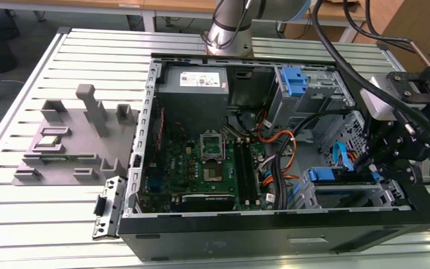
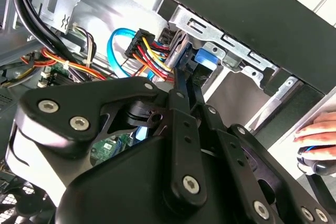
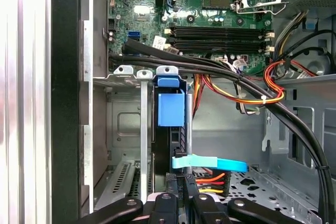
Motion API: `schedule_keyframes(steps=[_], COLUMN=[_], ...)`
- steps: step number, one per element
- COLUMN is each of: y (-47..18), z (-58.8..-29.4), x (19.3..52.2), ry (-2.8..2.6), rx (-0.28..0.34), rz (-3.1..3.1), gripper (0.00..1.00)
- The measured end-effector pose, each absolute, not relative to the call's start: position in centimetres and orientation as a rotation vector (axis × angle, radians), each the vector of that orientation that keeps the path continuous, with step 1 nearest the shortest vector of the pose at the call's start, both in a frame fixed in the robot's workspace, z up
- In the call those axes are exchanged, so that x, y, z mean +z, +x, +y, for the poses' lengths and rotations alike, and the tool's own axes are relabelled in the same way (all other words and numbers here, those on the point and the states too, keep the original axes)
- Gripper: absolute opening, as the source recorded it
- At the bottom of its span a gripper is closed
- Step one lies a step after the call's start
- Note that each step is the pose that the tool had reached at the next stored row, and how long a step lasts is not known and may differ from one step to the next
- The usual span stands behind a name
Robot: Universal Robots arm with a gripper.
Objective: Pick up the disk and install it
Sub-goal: 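Insert the second disk wire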
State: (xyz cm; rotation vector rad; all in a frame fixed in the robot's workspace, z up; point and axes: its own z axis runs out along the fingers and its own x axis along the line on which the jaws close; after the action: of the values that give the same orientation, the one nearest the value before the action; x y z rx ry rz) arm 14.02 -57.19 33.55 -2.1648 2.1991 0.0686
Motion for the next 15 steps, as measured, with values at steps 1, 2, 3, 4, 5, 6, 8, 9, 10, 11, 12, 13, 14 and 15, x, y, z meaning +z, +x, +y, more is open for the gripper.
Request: schedule_keyframes(steps=[1, 2, 3, 4, 5, 6, 8, 9, 10, 11, 12, 13, 14, 15], y=[14.02, 14.02, 14.01, 14.01, 14.0, 13.99, 13.98, 13.97, 13.95, 13.94, 13.94, 13.94, 13.94, 13.94], z=[-57.16, -57.13, -57.09, -57.06, -57.05, -57.04, -57.02, -57.01, -57.01, -57.01, -57.01, -57.01, -57.01, -57.01], x=[33.51, 33.47, 33.43, 33.37, 33.35, 33.33, 33.29, 33.28, 33.28, 33.28, 33.28, 33.3, 33.34, 33.39], ry=[-2.164, -2.164, -2.163, -2.162, -2.162, -2.161, -2.159, -2.158, -2.157, -2.155, -2.154, -2.152, -2.149, -2.145], rx=[0.069, 0.069, 0.068, 0.069, 0.069, 0.068, 0.067, 0.067, 0.066, 0.066, 0.066, 0.066, 0.066, 0.066], rz=[2.2, 2.2, 2.201, 2.201, 2.202, 2.203, 2.206, 2.207, 2.209, 2.21, 2.212, 2.214, 2.217, 2.22], gripper=[0.17, 0.17, 0.17, 0.17, 0.17, 0.17, 0.17, 0.17, 0.17, 0.17, 0.17, 0.17, 0.17, 0.17])
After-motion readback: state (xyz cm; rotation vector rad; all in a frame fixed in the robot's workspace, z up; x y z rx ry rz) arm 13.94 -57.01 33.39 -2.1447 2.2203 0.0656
